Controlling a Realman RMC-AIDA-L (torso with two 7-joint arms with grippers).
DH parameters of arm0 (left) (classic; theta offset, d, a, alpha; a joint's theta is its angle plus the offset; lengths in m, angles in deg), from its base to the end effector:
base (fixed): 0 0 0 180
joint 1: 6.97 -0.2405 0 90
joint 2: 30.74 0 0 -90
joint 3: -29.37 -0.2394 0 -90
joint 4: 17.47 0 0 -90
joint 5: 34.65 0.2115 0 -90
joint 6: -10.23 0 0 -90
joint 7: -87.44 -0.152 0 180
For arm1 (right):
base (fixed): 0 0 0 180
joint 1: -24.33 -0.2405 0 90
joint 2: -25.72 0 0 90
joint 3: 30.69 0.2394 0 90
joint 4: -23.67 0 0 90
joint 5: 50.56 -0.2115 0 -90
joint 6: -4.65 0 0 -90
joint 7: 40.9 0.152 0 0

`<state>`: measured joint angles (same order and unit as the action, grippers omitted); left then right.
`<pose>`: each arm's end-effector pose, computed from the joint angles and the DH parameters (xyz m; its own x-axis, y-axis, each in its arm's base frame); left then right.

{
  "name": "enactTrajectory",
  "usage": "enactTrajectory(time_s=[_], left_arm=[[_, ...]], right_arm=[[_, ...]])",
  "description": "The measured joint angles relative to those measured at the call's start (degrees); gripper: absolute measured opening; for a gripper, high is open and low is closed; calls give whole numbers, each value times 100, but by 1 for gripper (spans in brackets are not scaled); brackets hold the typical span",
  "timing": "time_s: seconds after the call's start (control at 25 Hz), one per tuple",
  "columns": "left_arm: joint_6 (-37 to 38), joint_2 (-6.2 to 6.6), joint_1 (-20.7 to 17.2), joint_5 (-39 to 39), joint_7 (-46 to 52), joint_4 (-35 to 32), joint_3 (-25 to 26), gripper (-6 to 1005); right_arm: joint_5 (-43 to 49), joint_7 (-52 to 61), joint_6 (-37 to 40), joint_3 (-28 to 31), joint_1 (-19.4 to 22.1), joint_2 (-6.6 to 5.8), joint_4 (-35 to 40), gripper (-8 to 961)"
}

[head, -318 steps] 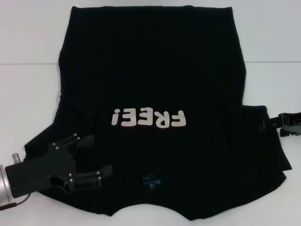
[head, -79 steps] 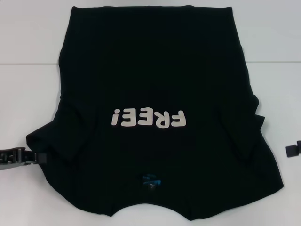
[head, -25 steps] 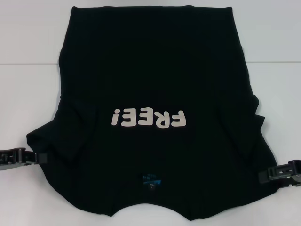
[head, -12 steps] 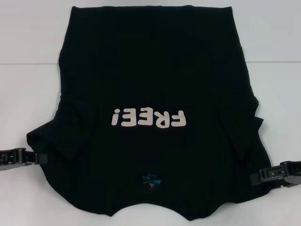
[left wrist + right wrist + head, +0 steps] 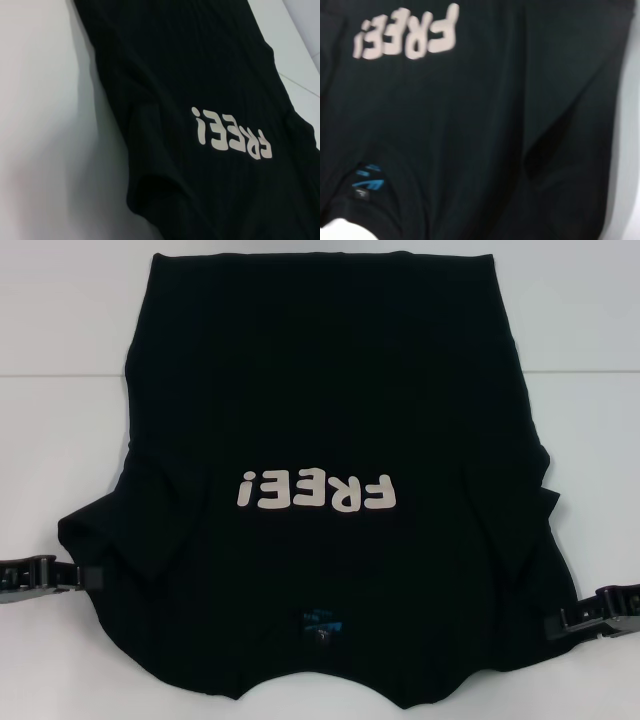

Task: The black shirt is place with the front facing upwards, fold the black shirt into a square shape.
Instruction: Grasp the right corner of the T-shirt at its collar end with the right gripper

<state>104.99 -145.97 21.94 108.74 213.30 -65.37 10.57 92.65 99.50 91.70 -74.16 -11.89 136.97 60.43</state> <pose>-0.3274 0.3028 0.0734 0.1995 0.8938 0.4016 0.9793 -0.1967 -0.0486 0.3030 0.3326 0.0283 0.1830 -0.9790 -0.0897 -0.9741 -0.1683 -0.1509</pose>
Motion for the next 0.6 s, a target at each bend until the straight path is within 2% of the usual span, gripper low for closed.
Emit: enactTrajectory(time_s=[0.32,0.6], left_arm=[[8,6,0,-42,-2,0,4,26],[8,9,12,-70,-24,0,9,26]], right_arm=[[189,55,-57,-10,-127,12,-33,446],[190,65,-45,-13,-156,6,-36,233]])
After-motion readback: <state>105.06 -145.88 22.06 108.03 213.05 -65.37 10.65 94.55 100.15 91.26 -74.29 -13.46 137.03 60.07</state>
